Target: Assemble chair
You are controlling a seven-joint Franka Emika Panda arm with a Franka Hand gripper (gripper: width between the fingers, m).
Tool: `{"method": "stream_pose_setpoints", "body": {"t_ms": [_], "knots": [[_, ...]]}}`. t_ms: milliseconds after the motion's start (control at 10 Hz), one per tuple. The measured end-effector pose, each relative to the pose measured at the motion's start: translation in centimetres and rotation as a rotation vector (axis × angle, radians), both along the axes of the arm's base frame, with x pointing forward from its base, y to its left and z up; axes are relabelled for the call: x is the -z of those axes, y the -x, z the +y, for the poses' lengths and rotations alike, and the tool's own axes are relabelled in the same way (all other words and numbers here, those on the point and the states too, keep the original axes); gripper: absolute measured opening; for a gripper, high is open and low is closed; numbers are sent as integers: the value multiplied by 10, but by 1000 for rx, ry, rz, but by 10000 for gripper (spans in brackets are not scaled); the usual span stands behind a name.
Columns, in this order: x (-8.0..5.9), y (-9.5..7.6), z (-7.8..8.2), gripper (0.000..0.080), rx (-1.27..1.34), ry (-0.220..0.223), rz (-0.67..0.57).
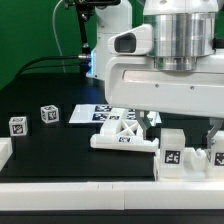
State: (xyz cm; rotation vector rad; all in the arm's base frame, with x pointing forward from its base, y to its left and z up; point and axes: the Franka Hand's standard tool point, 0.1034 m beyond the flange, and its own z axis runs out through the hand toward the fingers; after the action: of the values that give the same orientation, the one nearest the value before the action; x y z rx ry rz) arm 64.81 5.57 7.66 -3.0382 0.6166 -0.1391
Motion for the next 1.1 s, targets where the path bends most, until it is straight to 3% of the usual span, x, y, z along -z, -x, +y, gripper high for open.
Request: {"method": "stream_pose_setpoints", "body": {"t_ms": [400, 600, 700, 800, 1100], "knots": [[4, 1, -5, 649, -17, 4, 2], [3, 1, -5, 397, -17, 4, 1], [4, 1, -6, 397, -17, 5, 2], [4, 1, -7, 290, -11, 5, 2], [4, 1, -7, 290, 23, 2, 3]]}}
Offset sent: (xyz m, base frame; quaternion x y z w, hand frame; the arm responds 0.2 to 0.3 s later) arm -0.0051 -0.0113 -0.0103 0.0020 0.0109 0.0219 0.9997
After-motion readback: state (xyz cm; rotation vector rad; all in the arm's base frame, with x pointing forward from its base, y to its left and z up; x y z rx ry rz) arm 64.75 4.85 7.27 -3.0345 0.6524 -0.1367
